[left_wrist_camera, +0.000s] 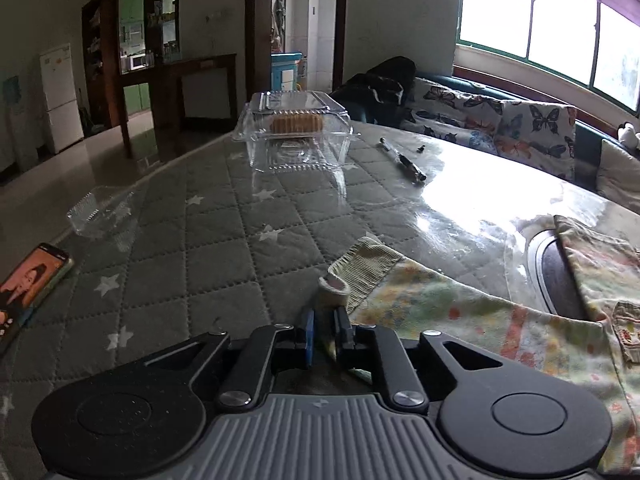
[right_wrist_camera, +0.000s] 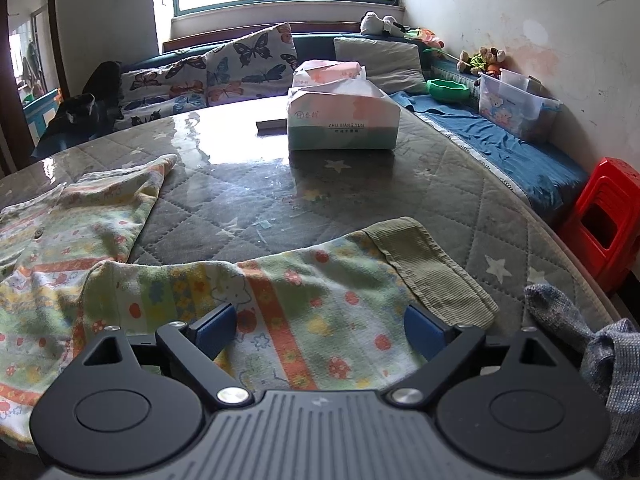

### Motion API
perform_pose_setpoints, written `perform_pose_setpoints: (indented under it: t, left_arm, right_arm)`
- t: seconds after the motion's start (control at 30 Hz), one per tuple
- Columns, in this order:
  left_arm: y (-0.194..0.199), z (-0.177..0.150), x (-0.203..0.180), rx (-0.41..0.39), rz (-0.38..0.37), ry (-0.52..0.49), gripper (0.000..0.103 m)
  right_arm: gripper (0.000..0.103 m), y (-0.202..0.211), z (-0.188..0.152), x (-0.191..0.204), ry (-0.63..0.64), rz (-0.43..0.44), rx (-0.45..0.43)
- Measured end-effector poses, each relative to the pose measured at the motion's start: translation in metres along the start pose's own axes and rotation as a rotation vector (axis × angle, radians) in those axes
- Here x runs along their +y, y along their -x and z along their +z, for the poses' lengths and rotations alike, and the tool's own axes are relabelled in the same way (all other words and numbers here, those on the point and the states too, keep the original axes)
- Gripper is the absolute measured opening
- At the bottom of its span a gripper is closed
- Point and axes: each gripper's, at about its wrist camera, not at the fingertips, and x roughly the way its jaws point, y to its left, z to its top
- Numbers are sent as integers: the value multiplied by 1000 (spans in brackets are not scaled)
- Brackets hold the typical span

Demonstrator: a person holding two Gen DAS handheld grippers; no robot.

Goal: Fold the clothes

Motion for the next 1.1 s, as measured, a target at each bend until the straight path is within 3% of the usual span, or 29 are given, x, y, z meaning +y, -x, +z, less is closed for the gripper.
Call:
perform_pose_setpoints:
  t: [0.2,0.5,0.7,0.83,0.97,1.1]
  left_arm:
    - [20,2,-10,-17,-23,-22,28]
    - [50,-12,-95,15,-354,-216,30]
    - [48,-25,-144,52,-477,-316,30]
    - [40,-34,-156,104,-494,-343,31]
    - [41,-41,-155,103,-505,-369,39]
    - [46,-43,-156,94,-517,-390,39]
  right_arm:
    - [93,7,-4,4,16,20,-9]
    - [93,13,-5,6,29,32,-13]
    - [92,31,-3,16,75,91,-30]
    - [91,43,0,32,129,154,-40]
    - [85,56,1,52,180,229,-45]
    - [77,68,-1,85,271,341,-35]
